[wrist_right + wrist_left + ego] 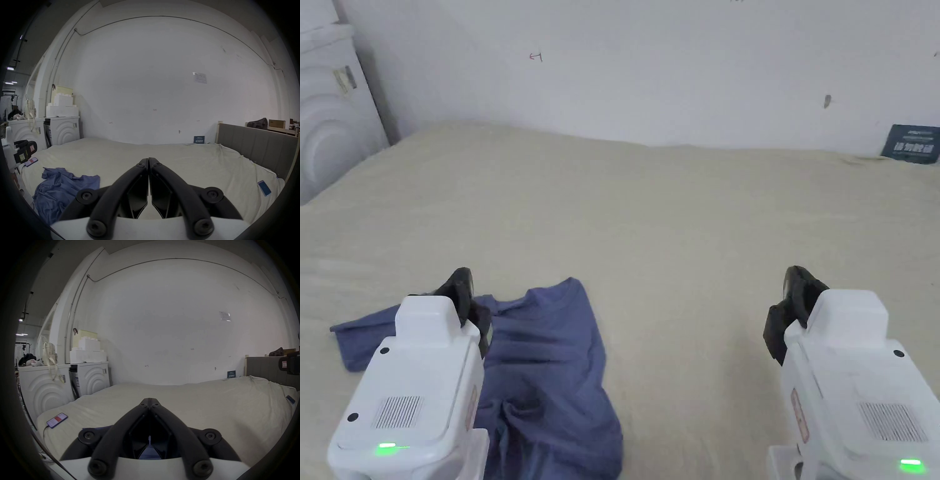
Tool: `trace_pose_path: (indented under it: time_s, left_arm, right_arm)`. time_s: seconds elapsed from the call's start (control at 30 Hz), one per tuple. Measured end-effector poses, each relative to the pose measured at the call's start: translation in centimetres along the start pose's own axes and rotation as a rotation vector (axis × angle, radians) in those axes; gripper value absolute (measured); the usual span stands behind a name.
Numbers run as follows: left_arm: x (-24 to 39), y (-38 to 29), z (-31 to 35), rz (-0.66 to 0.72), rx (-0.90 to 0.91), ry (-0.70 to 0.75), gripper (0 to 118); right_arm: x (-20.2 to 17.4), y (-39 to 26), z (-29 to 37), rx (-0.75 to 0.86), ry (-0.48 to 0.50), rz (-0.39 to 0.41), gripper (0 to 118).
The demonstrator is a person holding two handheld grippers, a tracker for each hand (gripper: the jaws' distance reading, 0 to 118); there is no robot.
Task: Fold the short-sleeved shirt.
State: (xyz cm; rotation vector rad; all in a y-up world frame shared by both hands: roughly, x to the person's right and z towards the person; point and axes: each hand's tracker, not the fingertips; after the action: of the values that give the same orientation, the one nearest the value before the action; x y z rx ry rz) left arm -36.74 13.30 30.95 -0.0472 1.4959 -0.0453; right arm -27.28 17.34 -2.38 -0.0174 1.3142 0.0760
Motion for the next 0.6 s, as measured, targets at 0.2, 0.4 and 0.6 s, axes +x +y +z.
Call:
trace_pose_path:
  time_s: [0.2, 0.4, 0.6]
  left_arm:
    - [-5.2, -0.5, 1.4, -0.012, -0.022, 0.117, 0]
    - [-9.5, -0.9, 3.3, -0.021, -0.038, 0.221, 0]
    - [-12.4, -1.0, 4.8, -0.019, -0.047, 0.279, 0]
  right_arm:
    - [-4.2, -0.1, -1.2, -0.001, 0.104, -0.013, 0]
    - [-7.8, -0.3, -1.9, -0.011, 0.190, -0.015, 0]
    - [-10.3, -0.5, -2.1, -0.022, 0.249, -0.006, 0]
